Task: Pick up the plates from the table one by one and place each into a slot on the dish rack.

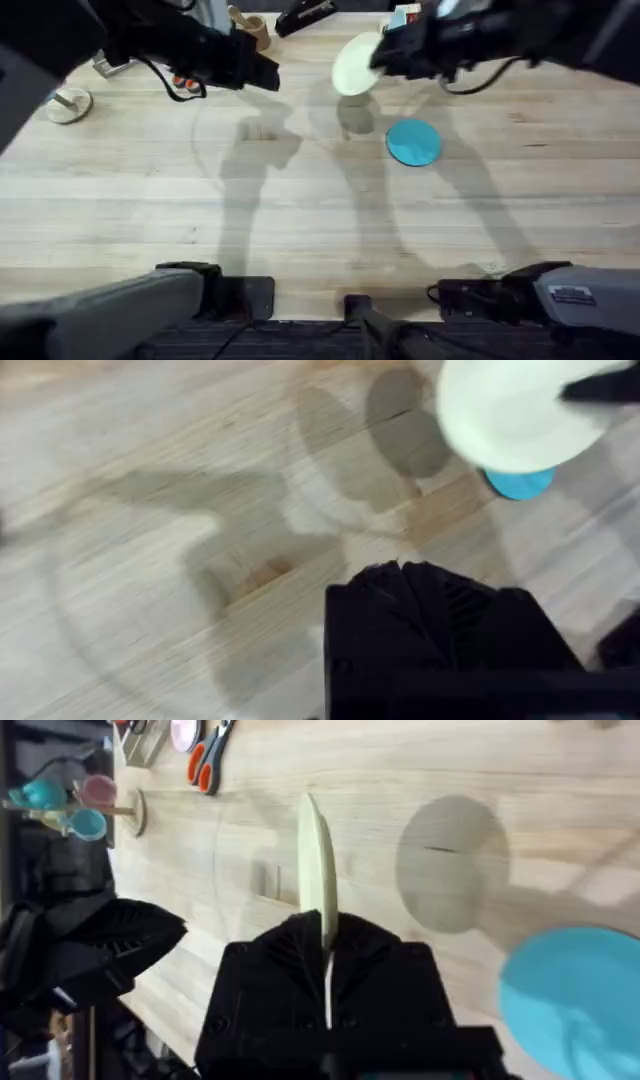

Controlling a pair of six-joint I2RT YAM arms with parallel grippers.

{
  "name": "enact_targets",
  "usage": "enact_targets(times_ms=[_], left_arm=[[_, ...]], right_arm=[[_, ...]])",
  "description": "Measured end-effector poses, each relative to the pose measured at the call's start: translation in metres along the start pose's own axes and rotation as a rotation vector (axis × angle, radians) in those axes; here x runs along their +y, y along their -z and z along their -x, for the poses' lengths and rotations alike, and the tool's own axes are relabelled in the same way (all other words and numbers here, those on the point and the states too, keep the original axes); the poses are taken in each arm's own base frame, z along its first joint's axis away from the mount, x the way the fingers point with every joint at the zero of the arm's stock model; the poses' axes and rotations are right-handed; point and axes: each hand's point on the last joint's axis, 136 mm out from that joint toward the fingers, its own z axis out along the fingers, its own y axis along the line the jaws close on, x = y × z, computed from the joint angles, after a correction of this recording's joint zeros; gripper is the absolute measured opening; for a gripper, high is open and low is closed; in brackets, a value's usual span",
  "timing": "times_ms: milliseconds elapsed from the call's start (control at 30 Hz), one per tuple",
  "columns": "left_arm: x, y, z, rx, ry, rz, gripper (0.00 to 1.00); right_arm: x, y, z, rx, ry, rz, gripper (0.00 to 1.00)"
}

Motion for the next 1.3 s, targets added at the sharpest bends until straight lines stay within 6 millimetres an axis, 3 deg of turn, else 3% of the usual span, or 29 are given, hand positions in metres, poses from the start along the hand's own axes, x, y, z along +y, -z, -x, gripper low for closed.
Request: enact_targets(times_ms=[300, 500, 567, 700, 767, 1300], left_arm=[[-0.048, 0.020, 0.002, -0.044, -0.165, 0.135, 0.040], [-0.070, 0.018, -0.002, -0.037, -0.260, 0.178, 0.074], [-0.073, 0.017, -0.002, -0.034, -0.277, 0.184, 0.257], [-0.073, 0.017, -0.003, -0.033, -0.281, 0.200, 0.887], [-0.072, 0.017, -0.003, -0.032, -0.277, 0.206, 0.986], [-0.069, 0.018, -0.003, -0.031, -0.276, 0.220, 0.995]], right_arm=[[-0.041, 0.077, -0.015, 0.039, 0.018, -0.272, 0.031], [-0.037, 0.119, 0.013, -0.034, 0.142, -0.427, 0.030], [-0.034, 0.132, 0.022, -0.066, 0.179, -0.467, 0.030], [-0.028, 0.150, 0.044, -0.123, 0.250, -0.526, 0.030], [-0.024, 0.154, 0.054, -0.140, 0.281, -0.540, 0.030], [-0.026, 0.134, 0.111, -0.110, 0.335, -0.634, 0.030]])
